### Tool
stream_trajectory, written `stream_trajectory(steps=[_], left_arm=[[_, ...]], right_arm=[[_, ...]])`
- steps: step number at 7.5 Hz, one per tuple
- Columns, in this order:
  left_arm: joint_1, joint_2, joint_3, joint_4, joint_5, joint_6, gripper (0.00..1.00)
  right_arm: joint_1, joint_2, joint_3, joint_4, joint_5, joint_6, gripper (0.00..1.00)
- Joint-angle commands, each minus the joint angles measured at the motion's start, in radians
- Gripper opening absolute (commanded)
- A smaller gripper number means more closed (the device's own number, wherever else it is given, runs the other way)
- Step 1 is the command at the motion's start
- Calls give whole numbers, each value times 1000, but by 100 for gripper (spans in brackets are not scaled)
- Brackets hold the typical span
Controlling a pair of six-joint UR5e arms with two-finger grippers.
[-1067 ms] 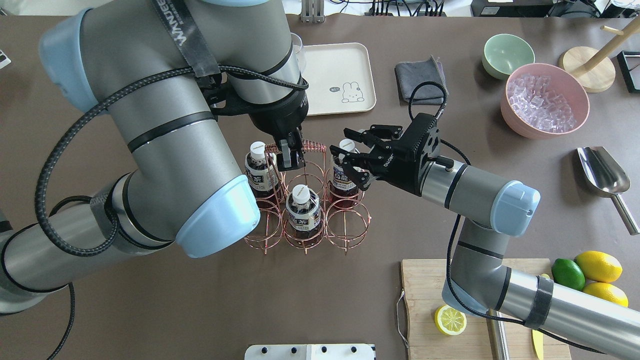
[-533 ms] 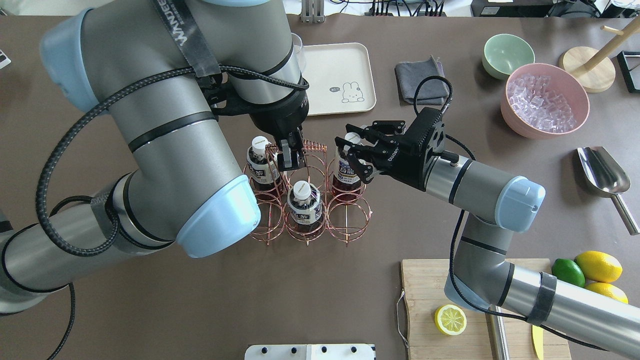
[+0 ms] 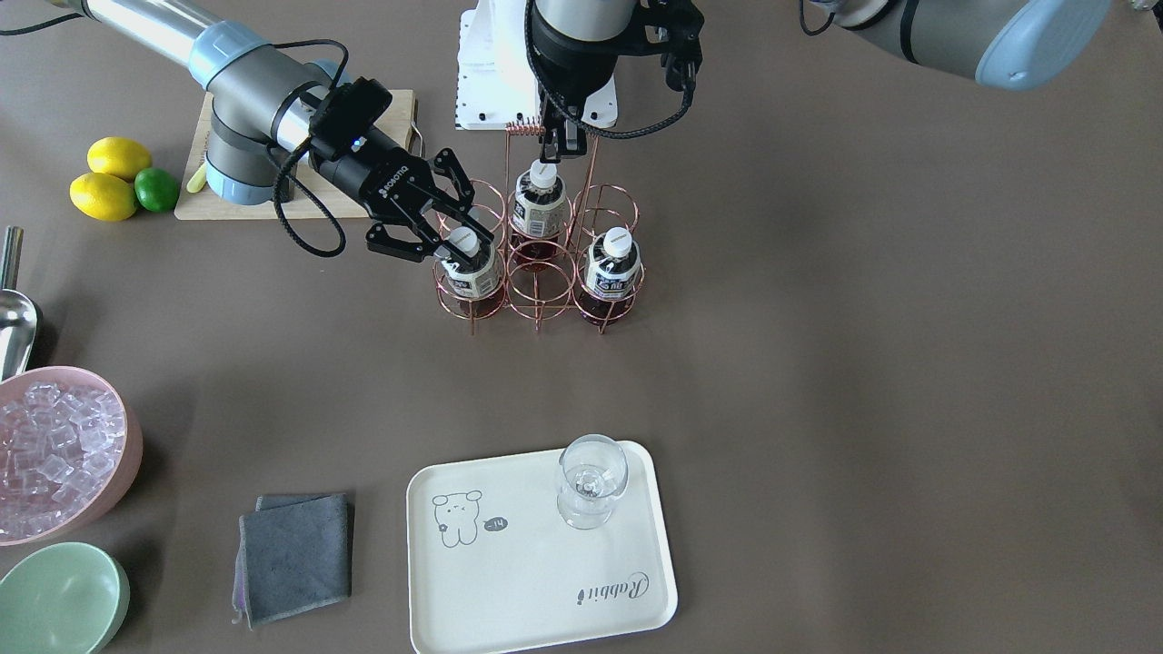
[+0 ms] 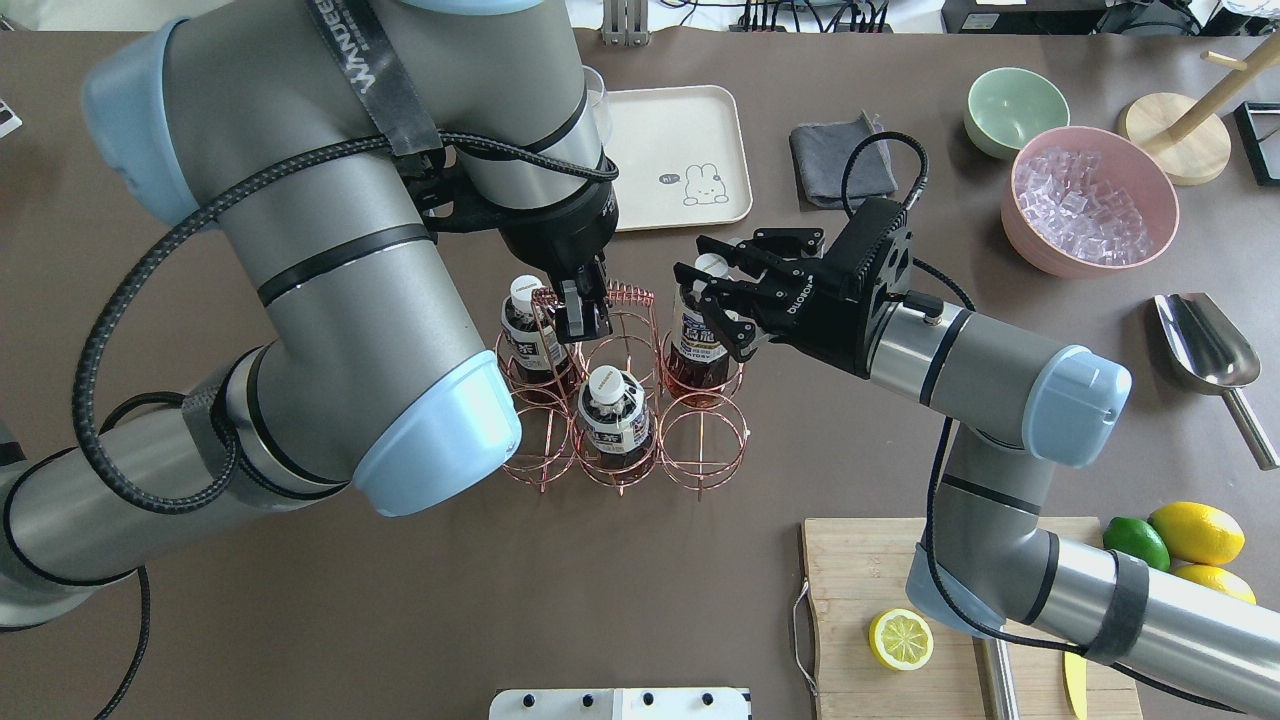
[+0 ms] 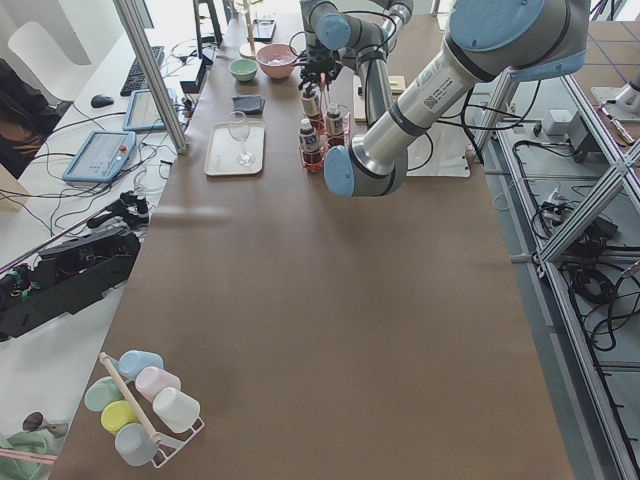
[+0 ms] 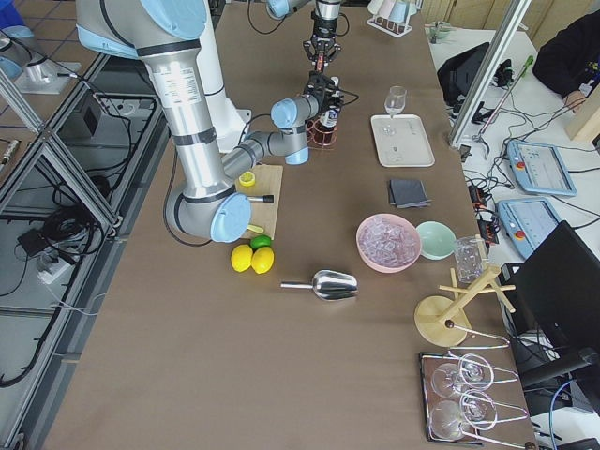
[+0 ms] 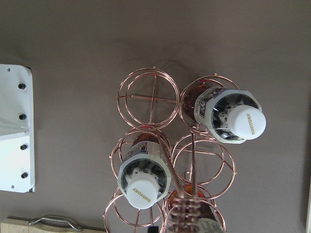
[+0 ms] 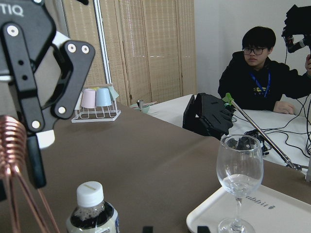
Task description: Take tea from basket to plate
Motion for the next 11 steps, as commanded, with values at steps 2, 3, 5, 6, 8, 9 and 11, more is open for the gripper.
stream_trajectory(steps=[2,3,5,6,8,9,11], left_arm=[[0,0,-1,0,0,2,0],[-1,-1,-1,0,0,2,0],[-22,-1,-11,3,2,3,0],[-42,-1,-15,15,0,3,0],[-128,2,-58,96,0,23,0],[-198,28,-83,148,0,82,0],[-346,116,-113,216,-12,240,0]], right_arm=[[89,-44,276,-337,163,76,0],[161,-36,292,-376,252,94,0],[305,-32,289,-416,393,94,0],[331,-33,260,-414,402,87,0],[368,12,165,-410,400,49,0],[385,60,87,-396,394,39,0],[398,198,-190,-219,322,39,0]])
